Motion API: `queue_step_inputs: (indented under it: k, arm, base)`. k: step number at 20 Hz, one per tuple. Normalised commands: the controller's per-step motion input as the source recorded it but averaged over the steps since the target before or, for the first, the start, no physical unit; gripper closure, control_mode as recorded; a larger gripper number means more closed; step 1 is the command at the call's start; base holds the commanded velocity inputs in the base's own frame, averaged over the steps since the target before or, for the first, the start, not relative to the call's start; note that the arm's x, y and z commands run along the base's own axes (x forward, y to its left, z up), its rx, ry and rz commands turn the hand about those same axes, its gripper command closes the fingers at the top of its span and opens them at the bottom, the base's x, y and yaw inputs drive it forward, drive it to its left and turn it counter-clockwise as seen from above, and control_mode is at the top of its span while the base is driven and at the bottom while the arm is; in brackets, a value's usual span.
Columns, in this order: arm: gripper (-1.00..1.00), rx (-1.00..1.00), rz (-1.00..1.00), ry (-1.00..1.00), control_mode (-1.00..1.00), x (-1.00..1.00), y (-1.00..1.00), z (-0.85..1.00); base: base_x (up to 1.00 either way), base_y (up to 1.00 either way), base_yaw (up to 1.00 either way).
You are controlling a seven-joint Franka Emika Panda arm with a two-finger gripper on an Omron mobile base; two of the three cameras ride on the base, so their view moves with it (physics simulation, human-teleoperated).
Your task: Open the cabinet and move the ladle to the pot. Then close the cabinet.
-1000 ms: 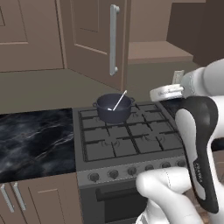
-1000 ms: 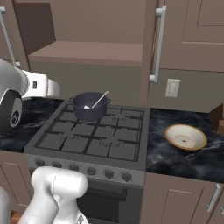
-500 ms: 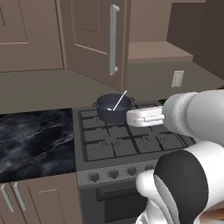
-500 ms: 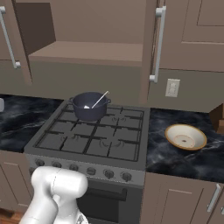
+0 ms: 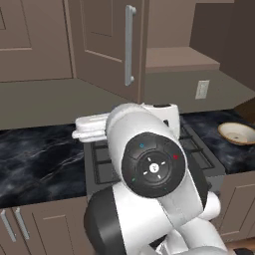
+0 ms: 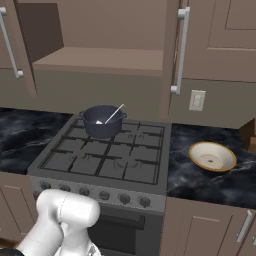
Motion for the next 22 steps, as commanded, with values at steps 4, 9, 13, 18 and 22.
queue_step_inputs:
  k: [4, 9, 13, 18, 22]
  arm:
    - [-1.0, -0.11, -0.1, -0.29, -1.0, 0.9, 0.62, 0.0]
    - [-1.0, -0.12, -0.14, -0.25, -1.0, 1.0, 0.25, 0.0]
    - [-1.0, -0.05, -0.16, -0.13, -1.0, 0.89, -0.11, 0.19]
    - [-1.0, 0.0, -0.08, 0.0, -1.0, 0.72, -0.48, 0.42]
    - [-1.0, 0.0, -0.11, 0.0, -1.0, 0.9, -0.25, 0.37]
  base:
    - [0.0, 0.0, 0.0]
    - [0.0, 0.0, 0.0]
    - [0.0, 0.0, 0.0]
    - [0.0, 0.0, 0.0]
    - [0.0, 0.0, 0.0]
